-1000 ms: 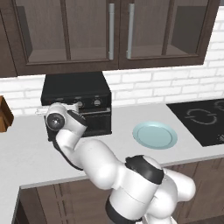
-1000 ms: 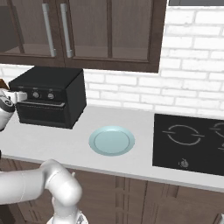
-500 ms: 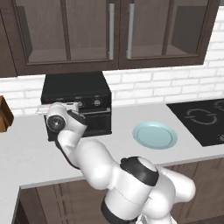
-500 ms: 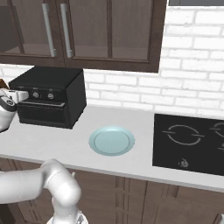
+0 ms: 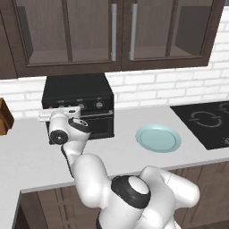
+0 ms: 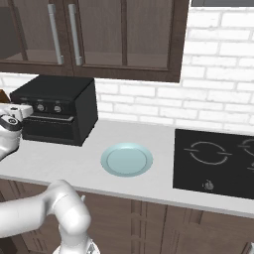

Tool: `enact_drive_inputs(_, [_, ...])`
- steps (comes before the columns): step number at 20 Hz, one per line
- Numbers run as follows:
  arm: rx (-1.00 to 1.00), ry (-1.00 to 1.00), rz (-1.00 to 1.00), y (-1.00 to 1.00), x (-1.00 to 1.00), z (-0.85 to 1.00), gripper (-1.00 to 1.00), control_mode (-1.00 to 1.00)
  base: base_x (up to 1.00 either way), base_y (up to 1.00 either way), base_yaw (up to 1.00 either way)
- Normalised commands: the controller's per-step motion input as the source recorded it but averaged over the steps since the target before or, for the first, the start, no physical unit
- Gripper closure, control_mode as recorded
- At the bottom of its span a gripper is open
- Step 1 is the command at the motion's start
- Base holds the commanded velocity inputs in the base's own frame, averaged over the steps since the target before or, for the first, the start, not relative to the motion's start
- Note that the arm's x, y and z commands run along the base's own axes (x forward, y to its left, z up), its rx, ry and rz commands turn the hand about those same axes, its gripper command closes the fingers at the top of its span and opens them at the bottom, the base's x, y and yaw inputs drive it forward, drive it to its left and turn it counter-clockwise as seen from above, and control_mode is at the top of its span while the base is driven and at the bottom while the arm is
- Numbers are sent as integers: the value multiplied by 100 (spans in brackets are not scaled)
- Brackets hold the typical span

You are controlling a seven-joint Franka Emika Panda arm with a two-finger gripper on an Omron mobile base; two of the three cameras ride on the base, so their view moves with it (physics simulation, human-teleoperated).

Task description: Pick up the kebab skewer and baguette bread, and place them inside the toaster oven. Close the toaster oven door and start by setting the timer.

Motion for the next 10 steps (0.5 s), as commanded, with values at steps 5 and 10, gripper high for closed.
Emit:
enact_drive_inputs(5, [0, -7, 0, 0, 0, -16, -100, -100, 0, 0, 0])
enact_drive_inputs(10, [0, 0, 0, 0, 3, 0, -100, -100, 0, 0, 0])
